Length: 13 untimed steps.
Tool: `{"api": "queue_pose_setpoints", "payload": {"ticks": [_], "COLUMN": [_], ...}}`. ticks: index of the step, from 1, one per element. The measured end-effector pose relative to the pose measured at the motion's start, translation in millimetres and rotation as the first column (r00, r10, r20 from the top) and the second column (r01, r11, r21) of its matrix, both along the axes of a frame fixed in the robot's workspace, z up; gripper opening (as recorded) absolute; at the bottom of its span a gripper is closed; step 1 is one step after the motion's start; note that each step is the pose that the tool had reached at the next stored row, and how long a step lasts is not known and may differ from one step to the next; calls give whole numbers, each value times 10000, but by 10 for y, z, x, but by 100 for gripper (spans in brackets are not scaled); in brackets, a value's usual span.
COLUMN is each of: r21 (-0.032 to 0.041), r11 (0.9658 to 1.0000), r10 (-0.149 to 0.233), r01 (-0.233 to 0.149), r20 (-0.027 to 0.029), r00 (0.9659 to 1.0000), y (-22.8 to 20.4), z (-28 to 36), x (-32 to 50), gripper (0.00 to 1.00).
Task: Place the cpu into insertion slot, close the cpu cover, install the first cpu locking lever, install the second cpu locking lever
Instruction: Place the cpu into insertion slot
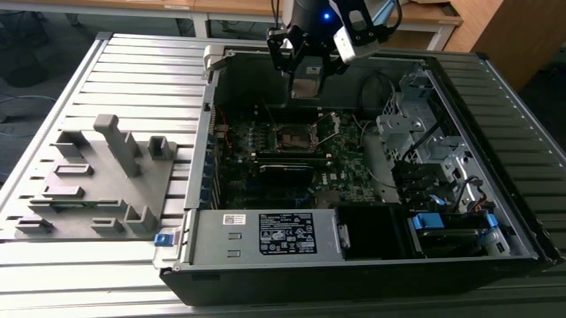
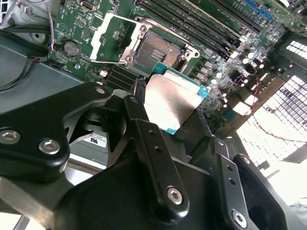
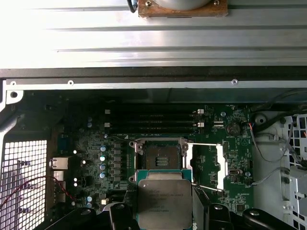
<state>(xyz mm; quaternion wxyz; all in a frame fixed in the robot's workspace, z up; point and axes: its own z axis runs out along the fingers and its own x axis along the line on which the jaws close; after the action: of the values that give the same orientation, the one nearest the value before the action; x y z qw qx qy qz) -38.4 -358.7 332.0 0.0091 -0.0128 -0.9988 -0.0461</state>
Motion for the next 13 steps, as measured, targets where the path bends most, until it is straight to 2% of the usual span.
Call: {"api": "queue_pose_setpoints", "payload": {"ticks": [6,13], "r21": [2,5], "r11": [10000,10000], "r10": [0,0], "r01": [0,0], "r20": [1,0], "r00": [10000,10000], "y": [0,0], "z": [-15,-80], "x": [0,0], "gripper": [54,54]}}
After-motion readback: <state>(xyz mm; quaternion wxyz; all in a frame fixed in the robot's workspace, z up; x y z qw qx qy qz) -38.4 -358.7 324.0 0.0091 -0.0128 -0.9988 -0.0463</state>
